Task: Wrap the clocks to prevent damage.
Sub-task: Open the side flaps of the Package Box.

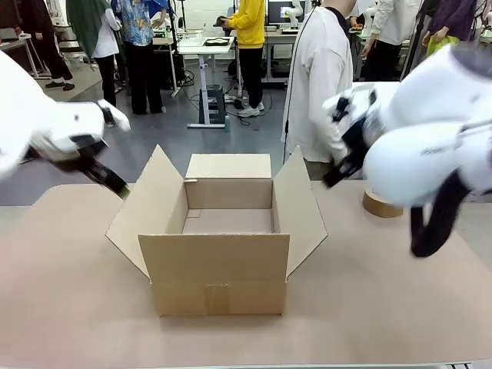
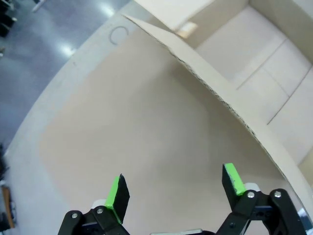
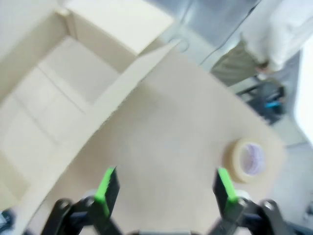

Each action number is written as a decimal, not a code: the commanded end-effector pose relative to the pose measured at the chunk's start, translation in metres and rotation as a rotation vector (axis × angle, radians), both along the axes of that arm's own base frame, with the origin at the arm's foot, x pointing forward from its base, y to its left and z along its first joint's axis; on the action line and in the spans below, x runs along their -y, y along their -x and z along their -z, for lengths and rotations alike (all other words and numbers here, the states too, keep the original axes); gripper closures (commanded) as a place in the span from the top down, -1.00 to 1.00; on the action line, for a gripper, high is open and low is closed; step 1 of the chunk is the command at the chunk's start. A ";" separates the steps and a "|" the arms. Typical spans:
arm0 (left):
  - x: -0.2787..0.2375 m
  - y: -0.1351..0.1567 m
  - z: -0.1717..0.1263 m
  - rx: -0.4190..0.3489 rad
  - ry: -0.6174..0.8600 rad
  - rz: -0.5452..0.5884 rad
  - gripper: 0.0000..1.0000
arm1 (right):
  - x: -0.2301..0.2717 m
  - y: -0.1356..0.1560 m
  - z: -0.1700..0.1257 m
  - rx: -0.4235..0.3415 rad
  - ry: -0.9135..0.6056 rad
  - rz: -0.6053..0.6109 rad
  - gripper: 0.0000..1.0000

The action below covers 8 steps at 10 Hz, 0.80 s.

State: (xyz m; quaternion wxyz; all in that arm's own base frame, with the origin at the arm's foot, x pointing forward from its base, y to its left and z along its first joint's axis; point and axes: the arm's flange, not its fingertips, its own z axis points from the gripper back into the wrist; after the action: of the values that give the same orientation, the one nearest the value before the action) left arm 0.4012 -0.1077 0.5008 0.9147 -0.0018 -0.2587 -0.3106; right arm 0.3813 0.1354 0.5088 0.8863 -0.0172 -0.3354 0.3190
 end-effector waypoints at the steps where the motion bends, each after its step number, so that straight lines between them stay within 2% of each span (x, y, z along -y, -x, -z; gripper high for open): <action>1: -0.021 0.004 -0.065 -0.033 -0.086 0.075 1.00 | 0.035 0.019 -0.081 -0.048 0.118 -0.069 1.00; 3: -0.027 0.036 -0.114 -0.041 -0.130 0.244 1.00 | 0.043 0.050 -0.124 -0.076 0.170 -0.287 1.00; 4: -0.030 0.051 -0.134 -0.030 -0.145 0.296 1.00 | 0.044 0.068 -0.145 -0.036 0.173 -0.404 1.00; 6: -0.038 0.080 -0.160 0.032 -0.115 0.321 1.00 | 0.045 0.087 -0.164 -0.001 0.172 -0.437 1.00; 7: -0.034 0.090 -0.154 0.028 -0.144 0.241 1.00 | 0.045 0.081 -0.157 0.019 0.192 -0.264 1.00; 8: -0.029 0.071 -0.158 0.004 -0.148 0.295 1.00 | 0.042 0.090 -0.168 -0.005 0.197 -0.406 1.00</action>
State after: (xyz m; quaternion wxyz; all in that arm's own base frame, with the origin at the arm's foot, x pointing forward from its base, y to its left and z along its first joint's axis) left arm 0.3163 -0.0749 0.6671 0.8535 0.0305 -0.2461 -0.4582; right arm 0.2898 0.0915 0.6805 0.8021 -0.0430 -0.3032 0.5127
